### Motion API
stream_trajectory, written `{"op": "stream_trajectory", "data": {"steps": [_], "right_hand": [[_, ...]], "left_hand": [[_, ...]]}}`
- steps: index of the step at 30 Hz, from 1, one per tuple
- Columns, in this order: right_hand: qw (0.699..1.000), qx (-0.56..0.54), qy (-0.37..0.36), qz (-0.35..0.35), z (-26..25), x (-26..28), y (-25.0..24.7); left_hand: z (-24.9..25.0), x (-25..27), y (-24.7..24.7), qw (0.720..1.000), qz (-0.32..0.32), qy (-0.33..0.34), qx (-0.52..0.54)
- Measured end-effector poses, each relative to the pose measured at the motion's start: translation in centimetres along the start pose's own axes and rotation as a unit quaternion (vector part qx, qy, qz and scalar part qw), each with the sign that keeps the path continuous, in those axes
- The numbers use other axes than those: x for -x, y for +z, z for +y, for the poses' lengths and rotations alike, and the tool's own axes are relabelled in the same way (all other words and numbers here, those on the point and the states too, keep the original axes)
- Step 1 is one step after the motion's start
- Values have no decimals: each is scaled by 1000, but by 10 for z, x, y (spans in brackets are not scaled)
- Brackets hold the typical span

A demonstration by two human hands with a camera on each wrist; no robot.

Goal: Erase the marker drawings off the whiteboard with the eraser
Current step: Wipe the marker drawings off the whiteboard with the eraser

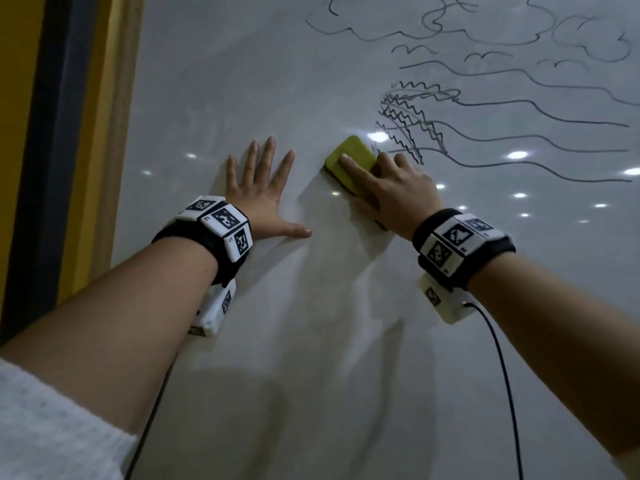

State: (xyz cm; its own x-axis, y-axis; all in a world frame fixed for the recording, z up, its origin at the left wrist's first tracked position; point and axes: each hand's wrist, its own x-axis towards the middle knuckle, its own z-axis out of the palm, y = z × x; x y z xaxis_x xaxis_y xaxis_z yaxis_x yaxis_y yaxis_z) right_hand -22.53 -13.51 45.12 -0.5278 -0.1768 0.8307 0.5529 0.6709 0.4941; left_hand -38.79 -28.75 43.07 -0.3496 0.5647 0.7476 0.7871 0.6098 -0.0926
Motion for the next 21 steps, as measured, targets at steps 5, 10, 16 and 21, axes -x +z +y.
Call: {"op": "stream_trajectory", "data": {"steps": [5, 10, 16, 21], "right_hand": [[994, -17, 93, -45, 11, -37, -19], [991, -22, 114, -64, 13, -52, -26], [998, -12, 51, -22, -9, 4, -4], [996, 25, -84, -8, 5, 38, 6]], "left_hand": [[7, 0, -4, 1000, -5, -16, -24], [9, 5, -6, 1000, 11, -4, -29], [26, 8, 0, 1000, 6, -4, -3], [17, 8, -5, 999, -33, 14, -15]]}}
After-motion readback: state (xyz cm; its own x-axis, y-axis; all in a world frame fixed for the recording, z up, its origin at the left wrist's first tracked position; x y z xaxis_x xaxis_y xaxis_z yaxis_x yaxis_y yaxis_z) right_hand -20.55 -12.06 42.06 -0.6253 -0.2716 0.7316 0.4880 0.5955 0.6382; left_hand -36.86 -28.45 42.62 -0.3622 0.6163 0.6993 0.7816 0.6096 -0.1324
